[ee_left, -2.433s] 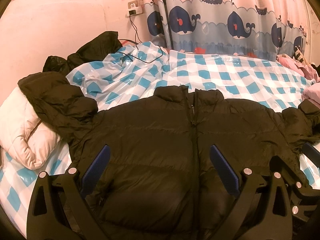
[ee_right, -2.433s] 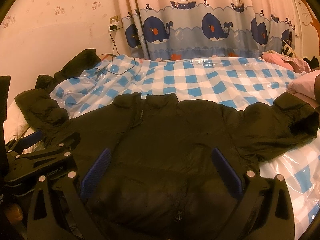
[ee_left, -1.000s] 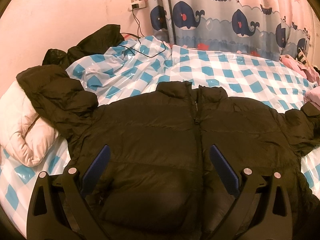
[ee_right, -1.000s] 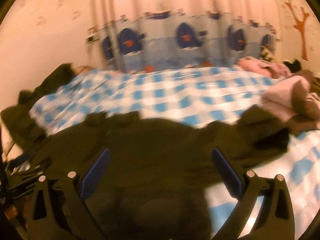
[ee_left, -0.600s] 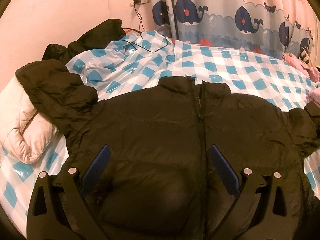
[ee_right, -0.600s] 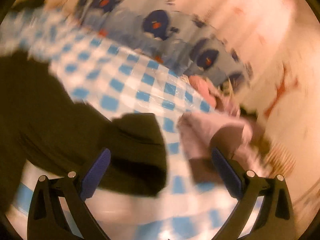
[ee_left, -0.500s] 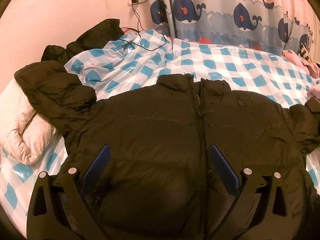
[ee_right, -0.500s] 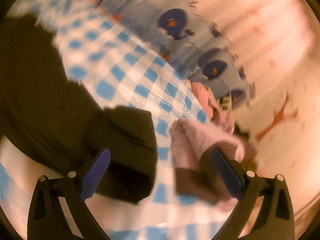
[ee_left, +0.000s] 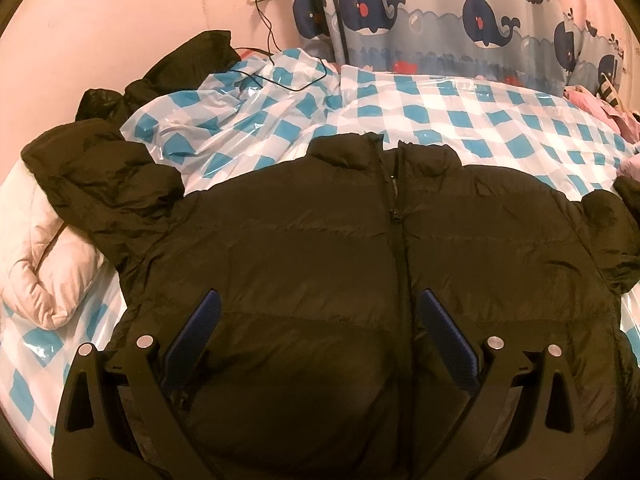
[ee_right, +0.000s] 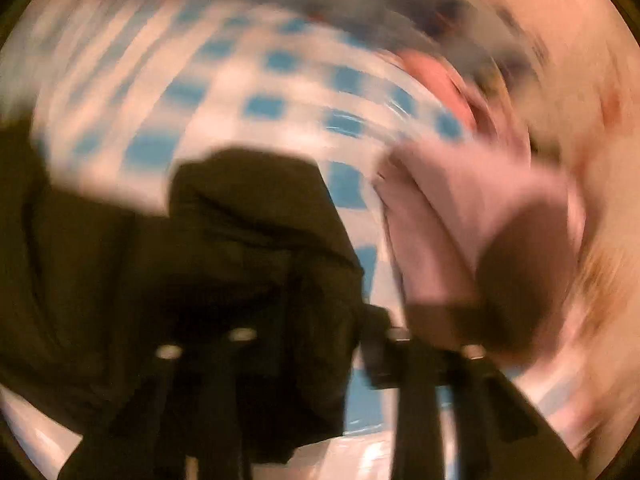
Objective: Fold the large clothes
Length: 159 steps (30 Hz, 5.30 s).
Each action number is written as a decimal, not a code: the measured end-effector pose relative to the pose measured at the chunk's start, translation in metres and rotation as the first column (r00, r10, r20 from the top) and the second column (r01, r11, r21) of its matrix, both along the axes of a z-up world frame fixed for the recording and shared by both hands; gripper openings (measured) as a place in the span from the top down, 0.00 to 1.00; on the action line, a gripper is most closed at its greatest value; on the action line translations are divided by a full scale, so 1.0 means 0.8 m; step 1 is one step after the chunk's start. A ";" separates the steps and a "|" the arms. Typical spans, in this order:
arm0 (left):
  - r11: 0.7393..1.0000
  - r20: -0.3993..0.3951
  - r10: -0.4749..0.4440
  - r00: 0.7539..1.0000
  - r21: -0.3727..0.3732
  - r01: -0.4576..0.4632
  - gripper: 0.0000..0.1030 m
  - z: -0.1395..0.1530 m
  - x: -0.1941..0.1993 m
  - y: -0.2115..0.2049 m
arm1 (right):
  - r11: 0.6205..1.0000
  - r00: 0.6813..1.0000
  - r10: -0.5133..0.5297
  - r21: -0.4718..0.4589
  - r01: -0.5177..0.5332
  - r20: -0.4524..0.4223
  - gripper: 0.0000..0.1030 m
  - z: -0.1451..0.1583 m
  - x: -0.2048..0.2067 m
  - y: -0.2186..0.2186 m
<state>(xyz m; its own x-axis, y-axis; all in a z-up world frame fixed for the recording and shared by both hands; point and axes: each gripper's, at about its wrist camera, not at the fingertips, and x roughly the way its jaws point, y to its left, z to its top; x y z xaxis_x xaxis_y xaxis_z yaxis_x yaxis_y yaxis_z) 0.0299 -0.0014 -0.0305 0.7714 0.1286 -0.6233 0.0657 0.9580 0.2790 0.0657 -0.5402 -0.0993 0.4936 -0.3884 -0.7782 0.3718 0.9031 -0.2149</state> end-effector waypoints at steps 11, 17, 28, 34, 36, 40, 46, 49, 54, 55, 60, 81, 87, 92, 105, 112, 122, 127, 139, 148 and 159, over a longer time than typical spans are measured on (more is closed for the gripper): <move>0.999 -0.019 0.008 1.000 -0.043 -0.008 0.07 -0.002 0.004 0.008 | 0.677 0.820 -0.540 0.676 0.290 0.189 0.24 -0.022 -0.196 -0.160; 0.999 -0.024 0.007 1.000 -0.047 -0.008 0.07 -0.003 0.003 0.008 | 0.710 0.880 -0.433 0.675 0.199 0.196 0.16 -0.041 -0.192 -0.145; 0.998 0.008 0.018 1.000 -0.056 -0.018 0.07 0.001 0.007 0.014 | 0.726 0.876 -0.423 0.664 0.176 0.230 0.18 -0.055 -0.132 -0.154; 0.998 0.018 0.021 1.000 -0.063 -0.020 0.07 0.002 0.008 0.014 | 0.741 0.871 -0.393 0.662 0.111 0.295 0.92 -0.033 -0.131 -0.143; 0.996 0.035 0.028 0.999 -0.080 -0.026 0.07 0.005 0.004 0.016 | 0.724 0.813 -0.418 0.690 0.028 0.406 0.92 -0.020 -0.154 -0.145; 0.995 0.031 0.035 0.999 -0.099 -0.031 0.07 0.005 0.005 0.019 | 0.583 0.752 -0.565 0.810 0.071 0.340 0.77 -0.062 -0.180 -0.173; 0.995 0.029 0.034 0.999 -0.092 -0.031 0.07 0.002 0.007 0.019 | 0.561 0.728 -0.602 0.823 0.092 0.329 0.23 -0.090 -0.177 -0.171; 0.995 0.025 0.033 0.999 -0.092 -0.031 0.07 0.001 0.007 0.019 | 0.568 0.752 -0.578 0.817 0.093 0.316 0.22 -0.088 -0.162 -0.169; 0.995 0.019 0.034 0.999 -0.098 -0.032 0.07 0.001 0.005 0.018 | 0.587 0.799 -0.537 0.799 0.126 0.269 0.80 -0.085 -0.156 -0.175; 0.995 0.018 0.034 0.999 -0.098 -0.032 0.07 0.001 0.007 0.018 | 0.597 0.807 -0.526 0.792 0.126 0.269 0.85 -0.080 -0.157 -0.173; 0.994 0.016 0.034 0.999 -0.101 -0.032 0.07 0.000 0.006 0.018 | 0.632 0.791 -0.516 0.770 0.094 0.327 0.89 -0.063 -0.153 -0.161; 0.992 0.082 0.056 0.995 -0.120 -0.046 0.07 0.034 -0.010 0.040 | 0.702 0.736 -0.379 0.693 -0.168 0.561 0.90 0.090 -0.079 -0.042; 0.992 0.094 0.058 0.994 -0.120 -0.046 0.07 0.047 -0.017 0.053 | 0.708 0.737 -0.319 0.667 -0.234 0.596 0.90 0.122 -0.045 0.012; 0.987 0.088 0.071 0.994 -0.147 -0.057 0.07 0.058 -0.021 0.079 | 0.705 0.738 -0.245 0.638 -0.310 0.629 0.90 0.150 -0.010 0.079; 0.970 0.079 0.128 0.989 -0.219 -0.109 0.07 0.084 -0.037 0.167 | 0.646 0.753 -0.066 0.603 -0.469 0.655 0.90 0.188 0.087 0.280; 0.953 0.060 0.166 0.984 -0.267 -0.144 0.07 0.090 -0.042 0.210 | 0.614 0.765 0.009 0.600 -0.513 0.644 0.90 0.180 0.132 0.373; 0.917 0.017 0.214 0.977 -0.348 -0.195 0.07 0.088 -0.042 0.261 | 0.569 0.801 0.135 0.617 -0.544 0.583 0.90 0.111 0.177 0.523; 0.899 -0.004 0.229 0.973 -0.382 -0.214 0.07 0.087 -0.040 0.280 | 0.566 0.803 0.259 0.589 -0.577 0.537 0.90 0.073 0.184 0.608; 0.864 -0.040 0.258 0.965 -0.438 -0.249 0.07 0.081 -0.039 0.314 | 0.591 0.798 0.473 0.537 -0.602 0.374 0.86 -0.011 0.180 0.715; 0.854 -0.106 0.264 0.959 -0.436 -0.283 0.07 0.067 -0.028 0.322 | 0.507 0.774 0.559 0.616 -0.603 0.298 0.26 -0.010 0.161 0.713; 0.886 -0.124 0.241 0.963 -0.378 -0.270 0.07 0.057 -0.021 0.309 | 0.836 0.920 0.268 0.406 -0.370 0.286 0.26 0.023 0.168 0.628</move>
